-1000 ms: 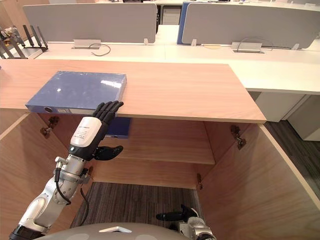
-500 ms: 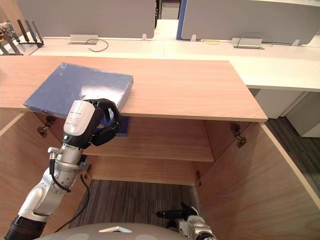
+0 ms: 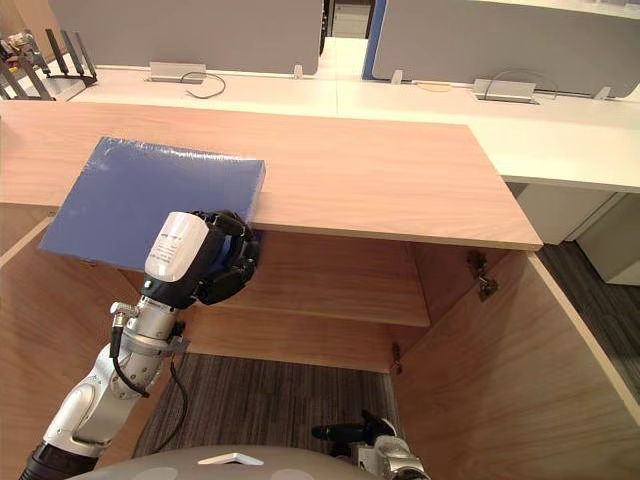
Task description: Walk over to the cabinet, pick up the folder, carry it to the office cabinet, place the folder inside the office cabinet, then close the office cabinet door
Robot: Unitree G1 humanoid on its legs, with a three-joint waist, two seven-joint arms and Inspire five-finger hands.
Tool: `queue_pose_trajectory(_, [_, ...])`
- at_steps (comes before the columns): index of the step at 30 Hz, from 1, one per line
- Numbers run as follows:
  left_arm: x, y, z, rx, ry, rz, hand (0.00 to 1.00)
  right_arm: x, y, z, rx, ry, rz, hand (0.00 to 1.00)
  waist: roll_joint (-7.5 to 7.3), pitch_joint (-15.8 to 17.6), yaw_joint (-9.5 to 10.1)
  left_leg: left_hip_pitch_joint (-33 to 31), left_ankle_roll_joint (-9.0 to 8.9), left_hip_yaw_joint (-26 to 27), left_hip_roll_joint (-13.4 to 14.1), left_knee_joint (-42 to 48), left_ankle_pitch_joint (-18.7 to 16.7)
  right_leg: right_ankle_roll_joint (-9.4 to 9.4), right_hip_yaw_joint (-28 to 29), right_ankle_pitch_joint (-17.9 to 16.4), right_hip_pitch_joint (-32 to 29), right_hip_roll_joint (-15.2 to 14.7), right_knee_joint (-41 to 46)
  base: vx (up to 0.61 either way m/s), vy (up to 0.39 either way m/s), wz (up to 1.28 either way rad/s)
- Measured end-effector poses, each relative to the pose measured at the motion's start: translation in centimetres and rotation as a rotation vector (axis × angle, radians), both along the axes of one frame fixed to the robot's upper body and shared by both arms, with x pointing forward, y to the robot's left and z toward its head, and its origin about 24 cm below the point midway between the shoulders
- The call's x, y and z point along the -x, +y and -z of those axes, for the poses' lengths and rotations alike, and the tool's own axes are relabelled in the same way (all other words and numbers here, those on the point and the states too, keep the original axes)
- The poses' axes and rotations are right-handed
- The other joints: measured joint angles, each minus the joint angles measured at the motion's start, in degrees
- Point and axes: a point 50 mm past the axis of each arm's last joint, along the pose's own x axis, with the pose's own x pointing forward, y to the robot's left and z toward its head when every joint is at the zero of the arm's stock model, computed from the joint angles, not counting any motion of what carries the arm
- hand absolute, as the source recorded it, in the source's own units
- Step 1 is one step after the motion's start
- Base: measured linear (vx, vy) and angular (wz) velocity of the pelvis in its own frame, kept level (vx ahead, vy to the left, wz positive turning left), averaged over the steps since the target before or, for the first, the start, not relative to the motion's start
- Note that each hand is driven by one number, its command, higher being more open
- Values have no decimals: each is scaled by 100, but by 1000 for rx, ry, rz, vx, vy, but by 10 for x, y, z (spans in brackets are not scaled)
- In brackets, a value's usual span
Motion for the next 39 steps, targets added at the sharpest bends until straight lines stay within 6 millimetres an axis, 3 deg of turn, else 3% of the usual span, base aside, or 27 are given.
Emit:
queue_pose_trajectory(9, [0,-1,-2,33,-1,-3,0,3,0,1,-2,6,2,100,-12,-61,18,-1,-1,2,-1,-2,-3,0,1,-1,0,1,2,0,0,0])
queue_pose_trajectory(16, [3,1,-21,80,-75,-12,0,6,0,1,-2,14,4,100,-27,-122,77,-2,-3,2,-3,-5,-6,-1,1,-5,-1,5,2,0,0,0])
queue_pose_trajectory(25, [3,23,-41,212,-183,-142,0,9,3,2,-9,24,7,100,-78,-163,147,-22,-2,-7,-44,4,-7,0,-2,-4,0,-7,2,0,0,0])
queue_pose_trajectory(39, [5,53,-47,490,-244,-338,0,11,3,3,-18,24,44,100,-80,-167,158,-25,-2,-8,-47,6,-7,0,-3,-3,0,-8,2,0,0,0])
